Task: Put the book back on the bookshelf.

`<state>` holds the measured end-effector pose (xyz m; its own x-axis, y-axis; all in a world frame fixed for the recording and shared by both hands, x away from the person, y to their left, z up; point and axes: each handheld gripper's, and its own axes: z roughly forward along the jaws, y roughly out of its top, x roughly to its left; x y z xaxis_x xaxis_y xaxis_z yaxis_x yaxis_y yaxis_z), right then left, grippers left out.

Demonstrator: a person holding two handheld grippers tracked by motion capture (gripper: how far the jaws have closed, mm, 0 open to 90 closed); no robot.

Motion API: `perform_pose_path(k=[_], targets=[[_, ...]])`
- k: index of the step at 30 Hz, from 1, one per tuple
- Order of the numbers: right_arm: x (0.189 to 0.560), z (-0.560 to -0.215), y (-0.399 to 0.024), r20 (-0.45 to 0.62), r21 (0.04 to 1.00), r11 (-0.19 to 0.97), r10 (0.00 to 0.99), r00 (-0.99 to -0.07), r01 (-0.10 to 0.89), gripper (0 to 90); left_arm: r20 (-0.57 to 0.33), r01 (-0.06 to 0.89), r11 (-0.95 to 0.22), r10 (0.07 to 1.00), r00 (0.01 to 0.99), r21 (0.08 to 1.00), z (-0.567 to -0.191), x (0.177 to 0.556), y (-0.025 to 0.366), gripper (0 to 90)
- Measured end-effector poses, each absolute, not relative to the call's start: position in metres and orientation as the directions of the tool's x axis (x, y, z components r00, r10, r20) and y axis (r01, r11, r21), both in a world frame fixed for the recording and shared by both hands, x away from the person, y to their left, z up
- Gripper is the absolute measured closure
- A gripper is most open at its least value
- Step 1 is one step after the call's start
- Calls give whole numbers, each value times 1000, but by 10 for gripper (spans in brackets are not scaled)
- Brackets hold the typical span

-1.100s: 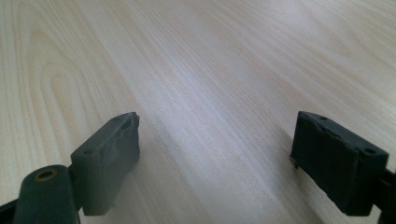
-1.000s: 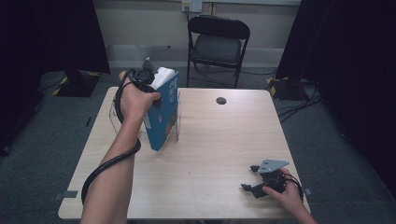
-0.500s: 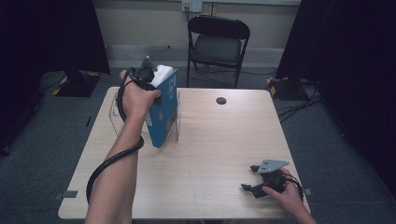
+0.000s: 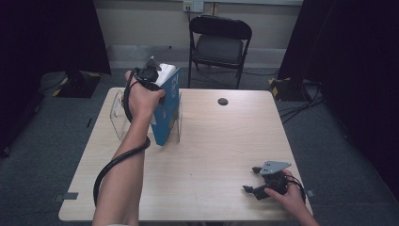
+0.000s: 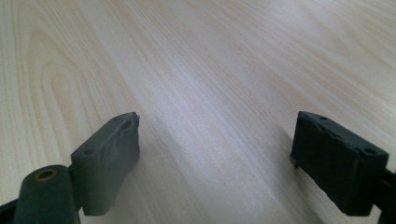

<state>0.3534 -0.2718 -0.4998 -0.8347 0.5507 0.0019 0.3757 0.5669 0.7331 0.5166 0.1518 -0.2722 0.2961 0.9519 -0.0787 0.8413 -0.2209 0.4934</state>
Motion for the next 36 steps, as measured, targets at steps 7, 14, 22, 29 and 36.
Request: perform_pose_path(k=[7,14,22,29,36], targets=[[353,-500,-272,4,733,566,552,-834,378,146,-61,837,-223,955,290,500,-276,518,147,618],[353,-500,-272,5,733,566,550,-835,377,144,-60,838,-214,958,281,501,-282,519,145,618],[353,-500,-272,6,734,565,549,-836,377,144,-64,840,-196,963,263,506,-292,520,144,617],[353,-500,-272,6,734,565,549,-836,377,144,-65,838,-198,962,266,509,-300,520,145,616],[353,-500,-272,6,734,565,549,-836,377,144,-58,833,-214,958,282,511,-300,519,144,603]])
